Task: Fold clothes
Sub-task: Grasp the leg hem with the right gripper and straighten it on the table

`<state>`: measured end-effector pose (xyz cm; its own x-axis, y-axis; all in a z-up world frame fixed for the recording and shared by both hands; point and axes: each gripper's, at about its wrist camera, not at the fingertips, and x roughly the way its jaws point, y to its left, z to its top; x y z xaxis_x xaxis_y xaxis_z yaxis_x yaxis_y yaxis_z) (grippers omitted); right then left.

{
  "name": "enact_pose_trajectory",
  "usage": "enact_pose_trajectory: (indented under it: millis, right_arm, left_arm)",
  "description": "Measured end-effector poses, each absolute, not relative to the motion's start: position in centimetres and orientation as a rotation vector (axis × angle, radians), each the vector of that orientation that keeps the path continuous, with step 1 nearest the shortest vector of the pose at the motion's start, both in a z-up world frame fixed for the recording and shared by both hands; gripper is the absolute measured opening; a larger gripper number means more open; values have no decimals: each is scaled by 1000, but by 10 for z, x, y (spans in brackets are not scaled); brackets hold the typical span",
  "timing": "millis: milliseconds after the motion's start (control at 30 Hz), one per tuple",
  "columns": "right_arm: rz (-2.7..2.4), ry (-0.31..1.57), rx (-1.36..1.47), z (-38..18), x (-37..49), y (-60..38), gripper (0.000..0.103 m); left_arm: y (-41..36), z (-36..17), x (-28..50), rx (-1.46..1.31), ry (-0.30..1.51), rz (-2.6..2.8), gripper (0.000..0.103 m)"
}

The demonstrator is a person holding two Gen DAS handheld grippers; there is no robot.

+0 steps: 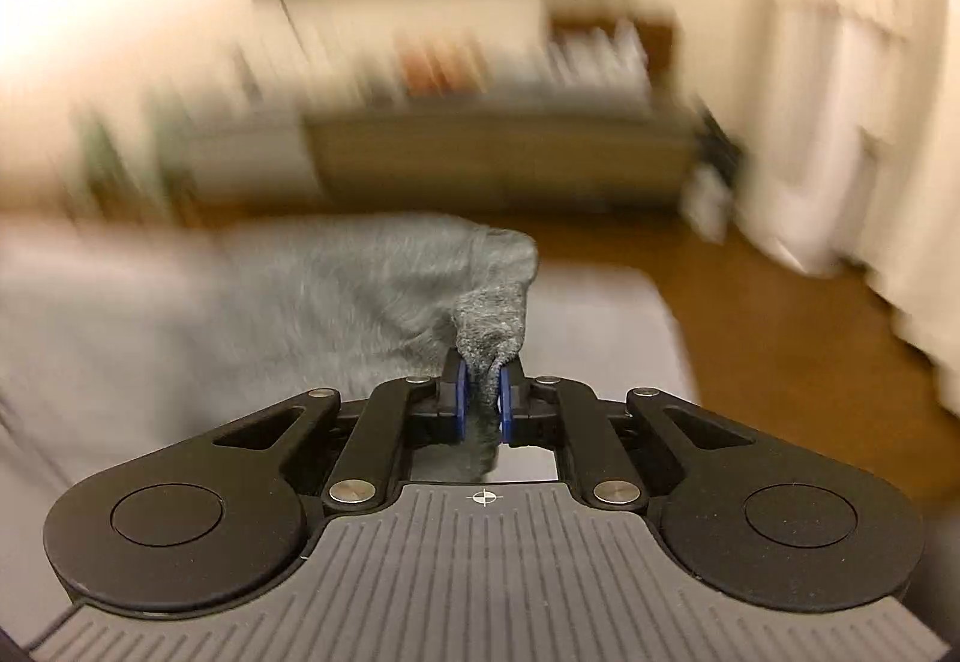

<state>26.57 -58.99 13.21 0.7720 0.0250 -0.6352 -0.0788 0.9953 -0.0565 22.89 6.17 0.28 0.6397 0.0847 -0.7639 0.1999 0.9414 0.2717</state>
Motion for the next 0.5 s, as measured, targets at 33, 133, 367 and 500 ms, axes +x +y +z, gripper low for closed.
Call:
enact_pose_trajectory:
  millis: [33, 133, 367, 500]
  right_arm:
    - [61, 743, -77, 120, 262, -594, 9]
    - [90, 842, -3, 99, 250, -607, 26]
    - [24, 786, 260, 116, 265, -622, 73]
    - [-21, 963, 223, 85, 311, -603, 20]
  left_arm:
    - [62, 1, 229, 353, 887, -66, 17]
    - [67, 0, 230, 337, 888, -56, 17]
    - [65, -4, 237, 354, 898, -49, 17]
    - [60, -5, 238, 392, 889, -45, 17]
